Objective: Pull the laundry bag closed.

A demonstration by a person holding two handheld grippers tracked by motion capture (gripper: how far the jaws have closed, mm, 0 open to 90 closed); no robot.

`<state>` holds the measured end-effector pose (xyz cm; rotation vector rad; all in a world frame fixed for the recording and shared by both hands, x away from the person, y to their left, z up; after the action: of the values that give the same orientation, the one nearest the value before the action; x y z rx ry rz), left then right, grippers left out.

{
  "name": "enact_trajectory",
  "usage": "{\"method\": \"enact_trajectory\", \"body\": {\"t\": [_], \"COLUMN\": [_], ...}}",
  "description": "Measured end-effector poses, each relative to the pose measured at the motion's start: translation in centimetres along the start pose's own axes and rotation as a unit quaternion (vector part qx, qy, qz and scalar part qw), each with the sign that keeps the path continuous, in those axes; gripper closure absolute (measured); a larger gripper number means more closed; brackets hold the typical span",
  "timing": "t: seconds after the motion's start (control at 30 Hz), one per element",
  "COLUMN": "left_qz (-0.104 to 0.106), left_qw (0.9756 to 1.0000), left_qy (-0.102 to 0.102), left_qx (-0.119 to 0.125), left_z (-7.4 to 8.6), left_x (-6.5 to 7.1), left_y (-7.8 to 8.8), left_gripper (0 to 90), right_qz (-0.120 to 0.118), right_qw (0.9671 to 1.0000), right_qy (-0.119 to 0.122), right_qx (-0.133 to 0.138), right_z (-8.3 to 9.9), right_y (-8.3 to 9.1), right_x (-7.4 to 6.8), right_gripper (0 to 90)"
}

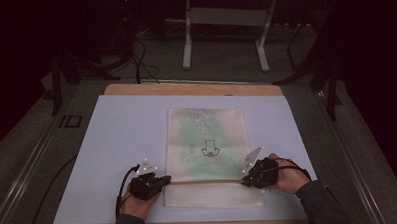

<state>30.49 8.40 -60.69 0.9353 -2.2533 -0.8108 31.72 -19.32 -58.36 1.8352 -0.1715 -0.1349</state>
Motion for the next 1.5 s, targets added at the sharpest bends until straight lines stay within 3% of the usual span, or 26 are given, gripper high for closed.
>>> {"method": "enact_trajectory", "body": {"t": [0.4, 0.8, 1.07, 1.5], "left_qz": [0.0, 0.0, -0.003, -0.001], "left_qw": [1.0, 1.0, 1.0, 0.9999], "left_qy": [0.0, 0.0, -0.008, -0.011], "left_qx": [0.0, 0.0, 0.004, 0.007], "left_z": [0.0, 0.0, 0.0, -0.1], "left_x": [0.0, 0.0, 0.1, 0.2], "left_y": [0.0, 0.0, 0.0, 0.1], "left_gripper": [89.5, 89.5, 89.3, 86.2], "right_qz": [0.0, -0.001, 0.007, 0.017], "right_qw": [0.9997, 0.9987, 0.9989, 0.9949], "right_qy": [-0.025, -0.045, -0.046, -0.086], "right_qx": [0.003, 0.025, 0.008, 0.05], "right_z": [2.0, 3.6, 4.1, 5.8], "right_y": [0.3, 1.0, 0.9, 1.5], "right_x": [0.4, 0.7, 0.7, 0.9], "right_gripper": [82.2, 82.2, 77.3, 71.9]}}
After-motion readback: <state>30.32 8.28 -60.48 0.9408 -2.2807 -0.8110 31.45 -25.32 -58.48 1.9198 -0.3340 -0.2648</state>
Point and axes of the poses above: each handheld gripper's, and its own axes: y roughly backward along the jaws, z roughly out of its underside, x roughly to its right, the point moved 10 cm from there along -y, roughly forward along the jaws, and after that the axes turned 5 degrees about -x, right-handed, at the moved point
